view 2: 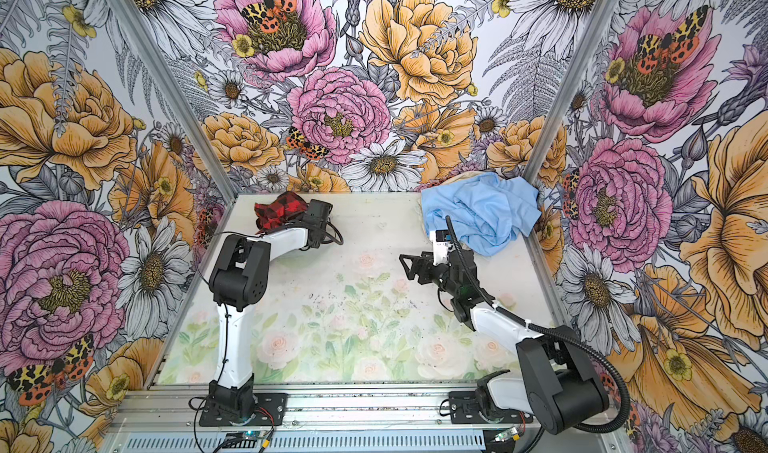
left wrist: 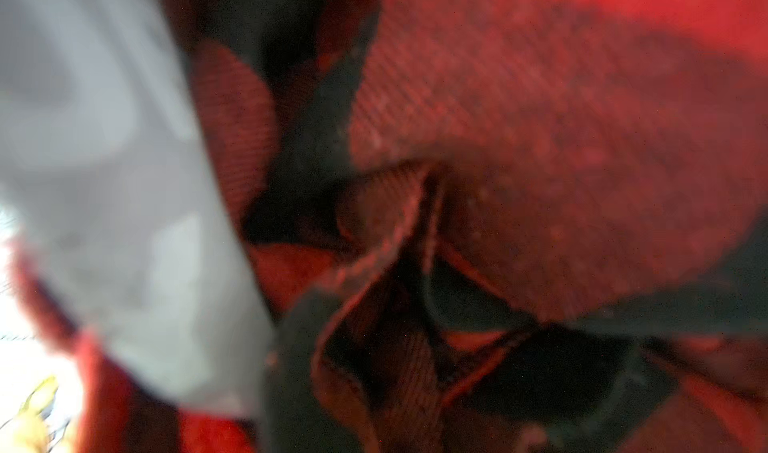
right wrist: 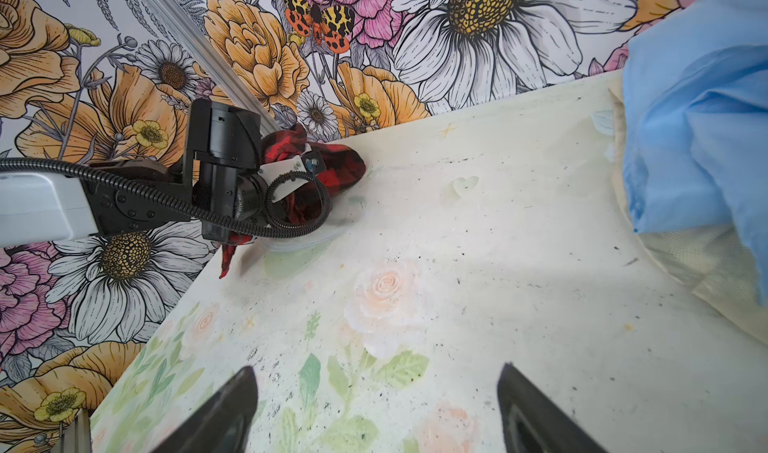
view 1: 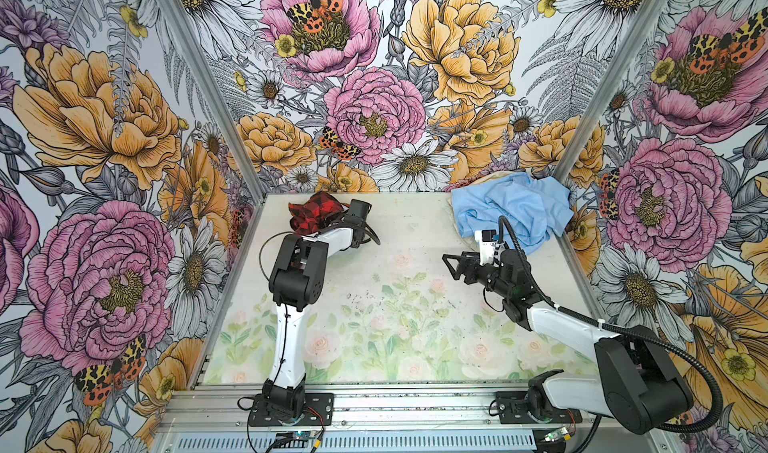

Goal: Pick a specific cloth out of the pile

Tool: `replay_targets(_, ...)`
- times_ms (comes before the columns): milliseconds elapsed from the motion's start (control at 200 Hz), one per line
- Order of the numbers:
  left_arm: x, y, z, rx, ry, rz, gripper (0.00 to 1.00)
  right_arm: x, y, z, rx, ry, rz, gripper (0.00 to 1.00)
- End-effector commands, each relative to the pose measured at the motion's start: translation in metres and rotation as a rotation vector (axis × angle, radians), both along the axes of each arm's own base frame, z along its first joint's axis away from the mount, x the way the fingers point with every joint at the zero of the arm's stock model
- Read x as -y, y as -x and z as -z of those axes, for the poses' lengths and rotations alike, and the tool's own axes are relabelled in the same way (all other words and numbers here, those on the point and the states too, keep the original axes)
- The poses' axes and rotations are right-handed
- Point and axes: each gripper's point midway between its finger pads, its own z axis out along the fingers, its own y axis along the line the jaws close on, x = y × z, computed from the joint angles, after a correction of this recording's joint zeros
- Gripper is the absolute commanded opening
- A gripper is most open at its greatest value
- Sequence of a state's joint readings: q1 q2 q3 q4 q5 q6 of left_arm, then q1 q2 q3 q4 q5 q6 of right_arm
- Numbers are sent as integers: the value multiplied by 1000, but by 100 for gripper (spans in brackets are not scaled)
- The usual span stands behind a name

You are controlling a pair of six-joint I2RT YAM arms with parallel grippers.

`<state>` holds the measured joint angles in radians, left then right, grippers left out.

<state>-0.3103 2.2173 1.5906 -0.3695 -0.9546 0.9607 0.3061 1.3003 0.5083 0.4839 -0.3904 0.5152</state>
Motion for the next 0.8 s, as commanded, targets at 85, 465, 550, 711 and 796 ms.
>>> replay_targets(85,17,22,45,-135,496,-14,0,1,-3,-12,36,-12,-2,90)
replay_targets(465,0,43,74,-212,917,-175,0,0,-4,-10,31,-13,-4,90)
replay_targets(550,-14,37,74,-170,876,-223,0,0,-4,-9,31,-10,-1,90)
replay_targets(711,-23,25,55,-82,882,-258,18,1,-5,-8,27,-6,3,90)
replay_targets(796,-23,22,40,-46,893,-252,33,1,-5,-7,25,-6,3,90)
